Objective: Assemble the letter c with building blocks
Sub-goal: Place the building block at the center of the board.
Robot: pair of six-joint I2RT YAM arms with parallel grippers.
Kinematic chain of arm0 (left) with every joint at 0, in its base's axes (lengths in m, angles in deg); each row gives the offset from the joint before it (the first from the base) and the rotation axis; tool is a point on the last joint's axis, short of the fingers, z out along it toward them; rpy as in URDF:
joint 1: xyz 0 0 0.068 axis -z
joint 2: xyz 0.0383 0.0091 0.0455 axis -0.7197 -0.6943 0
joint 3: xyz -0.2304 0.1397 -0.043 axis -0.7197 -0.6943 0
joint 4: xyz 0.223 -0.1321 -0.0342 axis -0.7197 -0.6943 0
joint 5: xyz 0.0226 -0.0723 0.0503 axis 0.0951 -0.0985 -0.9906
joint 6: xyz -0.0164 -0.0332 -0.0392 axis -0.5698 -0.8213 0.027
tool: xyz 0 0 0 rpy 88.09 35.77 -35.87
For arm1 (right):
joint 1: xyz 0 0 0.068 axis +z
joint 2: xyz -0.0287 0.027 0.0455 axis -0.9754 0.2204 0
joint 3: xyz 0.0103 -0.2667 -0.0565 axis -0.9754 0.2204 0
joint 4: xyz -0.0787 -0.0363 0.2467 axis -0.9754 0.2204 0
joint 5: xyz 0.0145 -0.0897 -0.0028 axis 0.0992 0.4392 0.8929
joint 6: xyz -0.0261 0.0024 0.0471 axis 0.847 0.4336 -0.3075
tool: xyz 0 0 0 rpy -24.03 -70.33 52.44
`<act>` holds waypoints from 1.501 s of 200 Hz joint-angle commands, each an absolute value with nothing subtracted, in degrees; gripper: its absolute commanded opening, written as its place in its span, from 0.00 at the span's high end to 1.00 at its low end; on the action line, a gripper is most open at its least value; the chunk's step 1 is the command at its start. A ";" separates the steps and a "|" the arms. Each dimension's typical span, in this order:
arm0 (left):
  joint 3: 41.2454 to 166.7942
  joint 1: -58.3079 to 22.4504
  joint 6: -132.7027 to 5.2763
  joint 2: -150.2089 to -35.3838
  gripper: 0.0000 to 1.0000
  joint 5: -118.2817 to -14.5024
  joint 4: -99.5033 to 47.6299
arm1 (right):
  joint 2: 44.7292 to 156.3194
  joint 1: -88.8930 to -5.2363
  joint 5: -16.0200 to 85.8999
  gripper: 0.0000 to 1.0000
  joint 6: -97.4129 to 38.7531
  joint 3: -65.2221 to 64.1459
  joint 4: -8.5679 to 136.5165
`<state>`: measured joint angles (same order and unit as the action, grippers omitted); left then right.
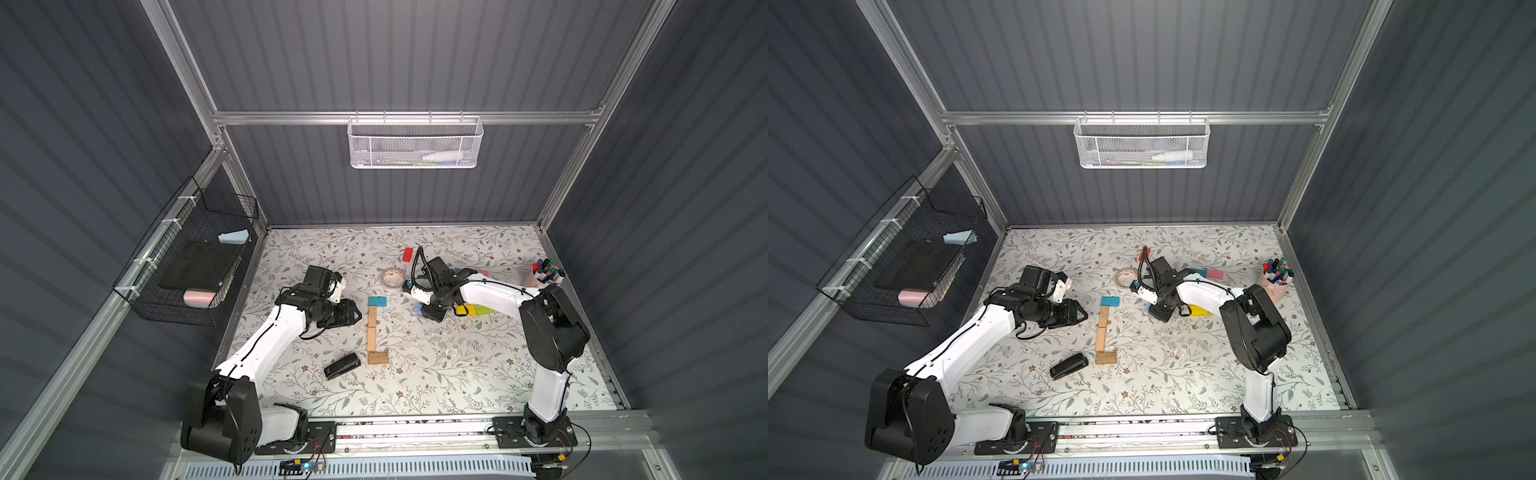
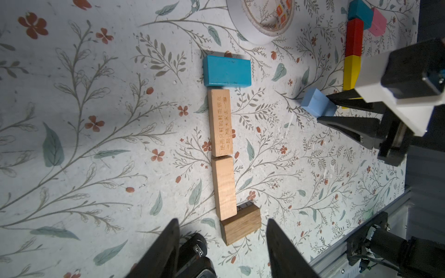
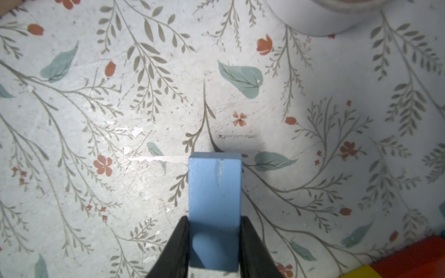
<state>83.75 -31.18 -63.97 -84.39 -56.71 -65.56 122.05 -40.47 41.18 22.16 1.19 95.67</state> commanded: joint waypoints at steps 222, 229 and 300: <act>84.44 -31.53 -63.47 -82.84 0.46 -57.70 -65.98 | 111.26 -40.65 40.73 0.43 -15.64 6.41 80.04; 84.48 -31.53 -63.46 -82.93 0.46 -57.70 -65.98 | 111.01 -40.65 41.81 0.42 -18.40 7.38 78.80; 84.53 -31.53 -63.10 -82.76 0.46 -56.92 -65.89 | 109.17 -40.07 51.79 0.36 -38.37 15.00 71.99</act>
